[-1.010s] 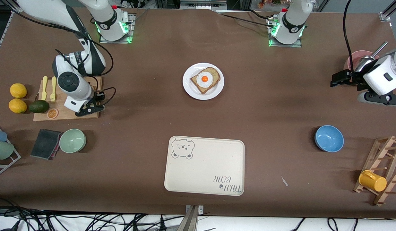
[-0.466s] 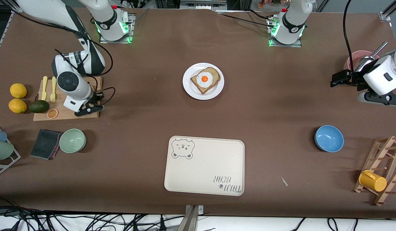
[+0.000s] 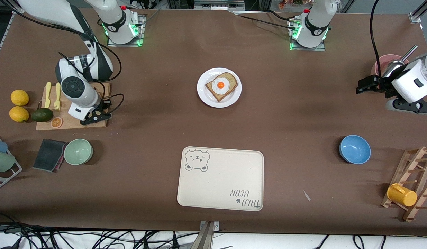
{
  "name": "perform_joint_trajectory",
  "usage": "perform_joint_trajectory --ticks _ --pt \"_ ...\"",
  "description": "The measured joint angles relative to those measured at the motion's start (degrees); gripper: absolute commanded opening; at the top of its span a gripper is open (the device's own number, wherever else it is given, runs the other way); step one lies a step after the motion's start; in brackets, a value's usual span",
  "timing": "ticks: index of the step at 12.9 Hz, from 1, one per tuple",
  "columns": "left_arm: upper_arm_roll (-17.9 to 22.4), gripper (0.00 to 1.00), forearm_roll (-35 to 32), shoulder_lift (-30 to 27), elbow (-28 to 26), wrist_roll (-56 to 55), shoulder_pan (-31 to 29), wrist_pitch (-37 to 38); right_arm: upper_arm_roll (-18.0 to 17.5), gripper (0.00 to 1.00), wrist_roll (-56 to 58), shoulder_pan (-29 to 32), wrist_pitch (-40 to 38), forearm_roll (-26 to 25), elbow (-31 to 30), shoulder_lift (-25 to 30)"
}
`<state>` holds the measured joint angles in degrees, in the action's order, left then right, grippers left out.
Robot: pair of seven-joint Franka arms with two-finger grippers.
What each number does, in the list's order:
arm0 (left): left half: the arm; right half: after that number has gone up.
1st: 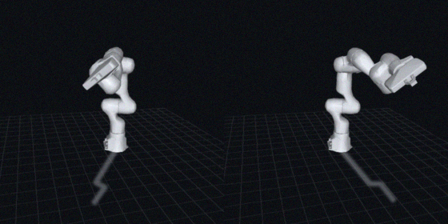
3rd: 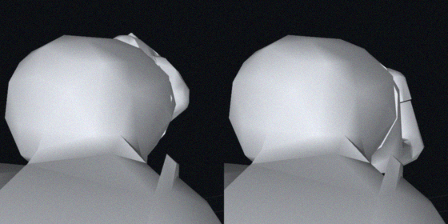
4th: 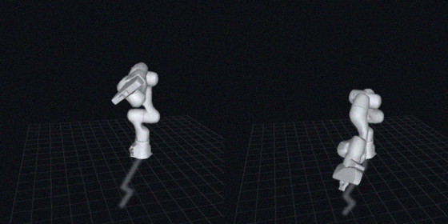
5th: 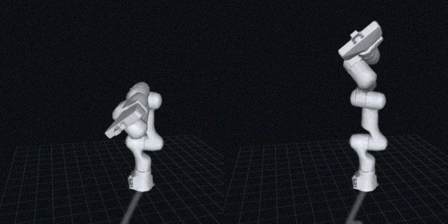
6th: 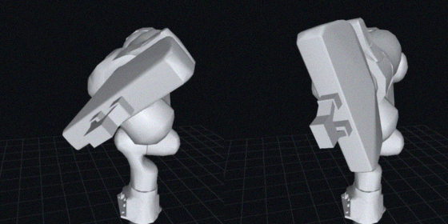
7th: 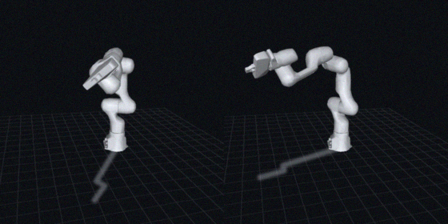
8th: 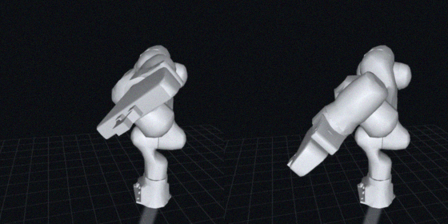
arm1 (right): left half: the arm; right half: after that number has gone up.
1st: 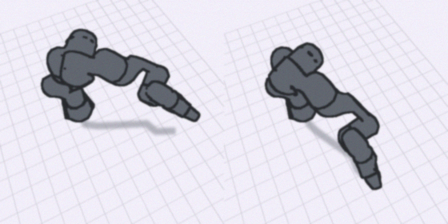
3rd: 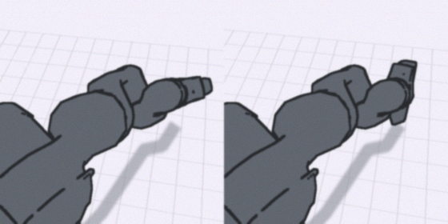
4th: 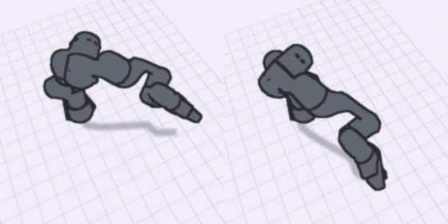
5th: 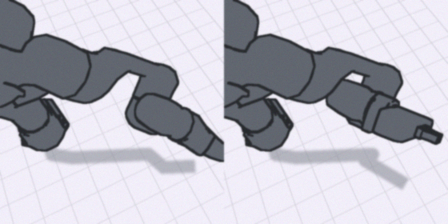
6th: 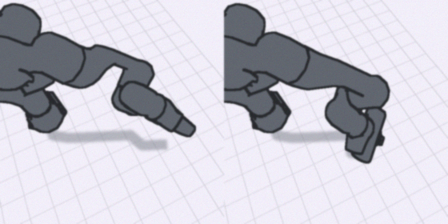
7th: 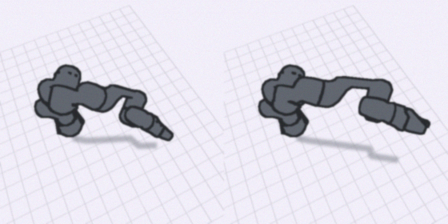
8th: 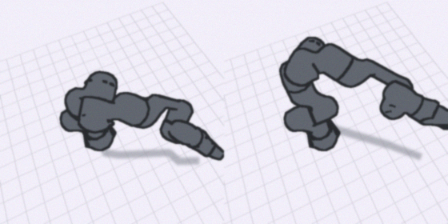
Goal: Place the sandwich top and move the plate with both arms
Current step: 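Grasp the bread slice edge with the right gripper and lift it, then carry the bread slice with the right gripper over the egg plate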
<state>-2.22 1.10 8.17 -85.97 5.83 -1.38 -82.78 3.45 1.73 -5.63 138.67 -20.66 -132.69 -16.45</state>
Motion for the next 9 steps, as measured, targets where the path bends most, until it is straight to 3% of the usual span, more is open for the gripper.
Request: perform_joint_trajectory --ticks 3,6,9 --pt "0.0 1.0 0.0 0.0 0.0 0.0 0.0 0.0 -1.3 0.0 0.01 0.01 -3.93 -0.04 0.8 4.15" --pt "0.0 1.0 0.0 0.0 0.0 0.0 0.0 0.0 -4.34 0.0 0.01 -0.13 -9.45 -0.04 1.75 10.22" --pt "0.0 1.0 0.0 0.0 0.0 0.0 0.0 0.0 -8.44 0.0 0.0 -0.36 -16.18 0.34 6.38 11.97"
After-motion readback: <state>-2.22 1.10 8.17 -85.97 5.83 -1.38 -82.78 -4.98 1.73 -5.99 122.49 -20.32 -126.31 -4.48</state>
